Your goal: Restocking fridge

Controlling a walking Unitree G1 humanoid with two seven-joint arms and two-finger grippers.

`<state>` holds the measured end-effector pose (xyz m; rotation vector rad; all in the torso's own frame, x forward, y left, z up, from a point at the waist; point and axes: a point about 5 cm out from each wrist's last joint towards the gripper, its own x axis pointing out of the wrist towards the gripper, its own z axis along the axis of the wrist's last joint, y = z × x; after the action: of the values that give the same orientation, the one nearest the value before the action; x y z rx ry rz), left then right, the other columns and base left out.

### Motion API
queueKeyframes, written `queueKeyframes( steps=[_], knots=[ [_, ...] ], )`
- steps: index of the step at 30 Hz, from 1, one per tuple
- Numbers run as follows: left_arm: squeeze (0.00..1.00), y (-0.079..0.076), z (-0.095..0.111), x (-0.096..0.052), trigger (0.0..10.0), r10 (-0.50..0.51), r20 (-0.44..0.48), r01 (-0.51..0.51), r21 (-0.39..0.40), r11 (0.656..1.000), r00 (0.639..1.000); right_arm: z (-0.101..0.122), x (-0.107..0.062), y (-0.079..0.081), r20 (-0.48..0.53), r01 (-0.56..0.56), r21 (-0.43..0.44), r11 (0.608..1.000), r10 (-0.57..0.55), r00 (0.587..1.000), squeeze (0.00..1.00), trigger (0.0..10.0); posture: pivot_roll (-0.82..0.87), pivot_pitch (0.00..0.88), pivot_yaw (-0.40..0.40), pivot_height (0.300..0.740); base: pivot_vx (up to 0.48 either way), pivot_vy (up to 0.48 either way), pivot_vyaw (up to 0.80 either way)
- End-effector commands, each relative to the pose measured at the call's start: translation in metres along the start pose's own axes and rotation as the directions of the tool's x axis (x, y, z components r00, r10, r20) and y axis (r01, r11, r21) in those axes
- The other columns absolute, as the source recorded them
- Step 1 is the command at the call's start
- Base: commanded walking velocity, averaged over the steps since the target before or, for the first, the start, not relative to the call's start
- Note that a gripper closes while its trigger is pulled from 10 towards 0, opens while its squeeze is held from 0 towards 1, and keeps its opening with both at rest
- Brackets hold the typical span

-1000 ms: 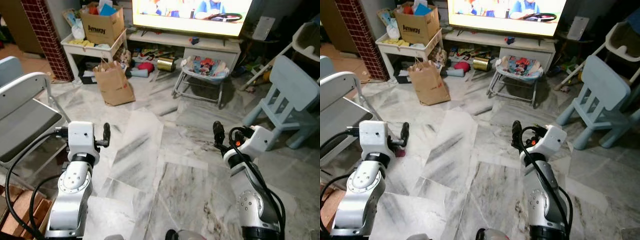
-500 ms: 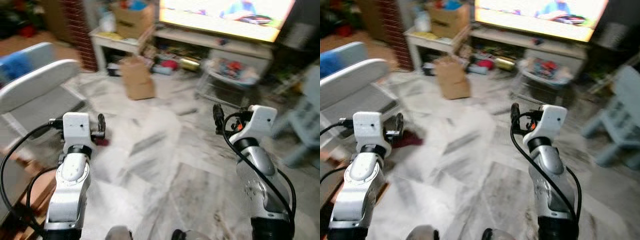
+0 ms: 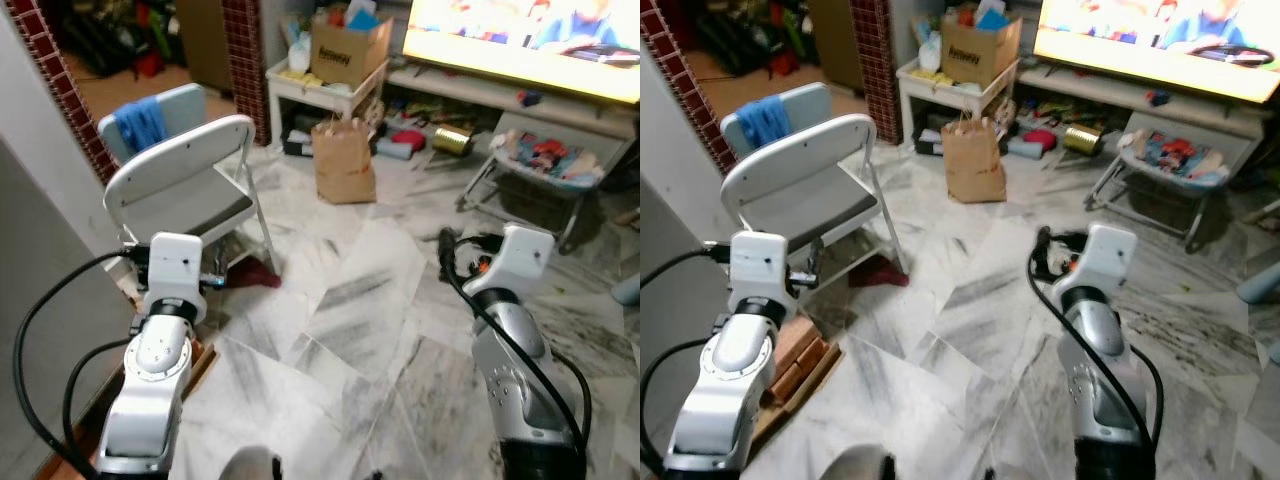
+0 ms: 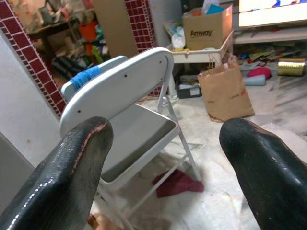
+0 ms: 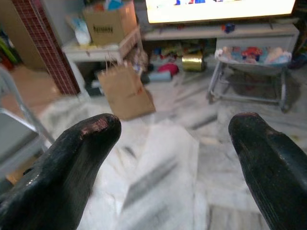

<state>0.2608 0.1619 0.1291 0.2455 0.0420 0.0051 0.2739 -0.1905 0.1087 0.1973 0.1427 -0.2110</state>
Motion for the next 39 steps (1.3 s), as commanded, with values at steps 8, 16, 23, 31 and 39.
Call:
queueKeyframes(
  steps=[8, 16, 23, 31, 39],
  knots=[
    [0.00, 0.004, -0.006, -0.001, 10.0, 0.030, -0.036, -0.029, 0.010, 1.000, 0.999, 0.005, 0.004, 0.020, 0.026, -0.120, 0.081, 0.989, 0.118, 0.993, 0.00, 10.0, 0.05, 0.046, -0.046, 0.740, -0.067, 0.441, 0.00],
    [0.00, -0.001, -0.008, -0.005, 10.0, 0.007, -0.042, -0.006, 0.027, 1.000, 0.999, 0.001, 0.004, 0.019, 0.012, -0.120, 0.065, 0.991, 0.119, 0.993, 0.00, 10.0, 0.05, 0.042, -0.047, 0.740, -0.321, 0.360, 0.00],
    [0.00, 0.002, -0.003, -0.001, 10.0, 0.008, -0.027, -0.007, 0.039, 0.999, 1.000, 0.004, 0.008, 0.027, 0.032, -0.155, 0.078, 0.985, 0.153, 0.988, 0.00, 10.0, 0.06, 0.036, -0.046, 0.740, -0.330, 0.352, 0.00],
    [0.00, 0.003, -0.003, 0.000, 10.0, 0.021, -0.012, -0.021, 0.040, 0.999, 1.000, 0.006, 0.011, 0.026, 0.041, -0.154, 0.074, 0.985, 0.151, 0.988, 0.00, 10.0, 0.06, 0.030, -0.047, 0.740, -0.289, 0.308, 0.00],
    [0.00, 0.009, 0.002, 0.005, 10.0, 0.045, 0.019, -0.046, 0.039, 0.998, 0.999, 0.007, 0.014, 0.028, 0.058, -0.155, 0.081, 0.985, 0.151, 0.987, 0.00, 10.0, 0.06, 0.024, -0.043, 0.740, 0.000, 0.000, 0.00]
  ],
)
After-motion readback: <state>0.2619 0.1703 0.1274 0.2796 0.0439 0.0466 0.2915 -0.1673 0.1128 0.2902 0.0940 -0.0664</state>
